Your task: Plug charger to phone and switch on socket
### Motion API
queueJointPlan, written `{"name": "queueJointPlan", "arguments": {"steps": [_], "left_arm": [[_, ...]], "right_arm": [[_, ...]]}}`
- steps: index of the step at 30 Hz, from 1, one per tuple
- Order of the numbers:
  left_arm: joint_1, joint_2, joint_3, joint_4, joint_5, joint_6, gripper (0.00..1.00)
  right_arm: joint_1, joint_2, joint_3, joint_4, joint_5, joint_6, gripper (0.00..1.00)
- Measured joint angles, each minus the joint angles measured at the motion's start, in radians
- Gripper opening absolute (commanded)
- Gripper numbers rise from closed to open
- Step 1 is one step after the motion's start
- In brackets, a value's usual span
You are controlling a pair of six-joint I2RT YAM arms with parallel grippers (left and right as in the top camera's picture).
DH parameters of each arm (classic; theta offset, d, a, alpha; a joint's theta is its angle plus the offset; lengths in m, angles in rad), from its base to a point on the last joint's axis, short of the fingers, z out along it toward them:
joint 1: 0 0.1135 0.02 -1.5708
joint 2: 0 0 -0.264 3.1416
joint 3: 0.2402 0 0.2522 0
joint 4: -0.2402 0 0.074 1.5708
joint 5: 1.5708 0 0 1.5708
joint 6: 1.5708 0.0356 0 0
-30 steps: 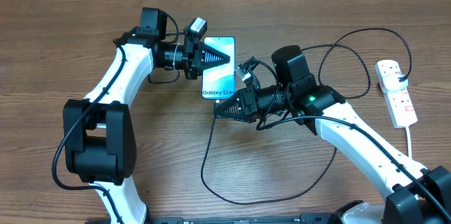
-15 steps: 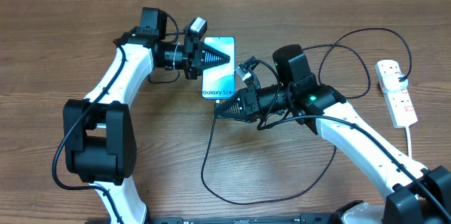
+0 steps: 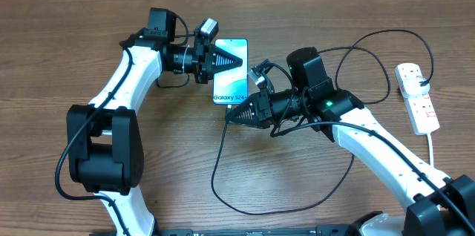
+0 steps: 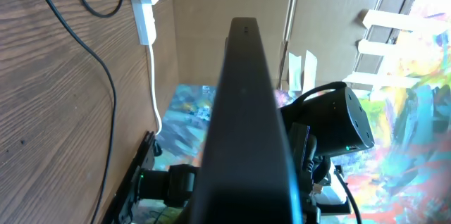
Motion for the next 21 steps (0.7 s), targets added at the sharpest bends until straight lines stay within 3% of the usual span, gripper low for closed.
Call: {"name": "queueJointPlan", "arguments": {"steps": [21], "left_arm": [[0.000,0.000,0.000,0.003,0.000,0.000,0.04]], "right_arm": [[-0.031,0.000,0.000,0.005,-0.045,0.001,0.04]]}}
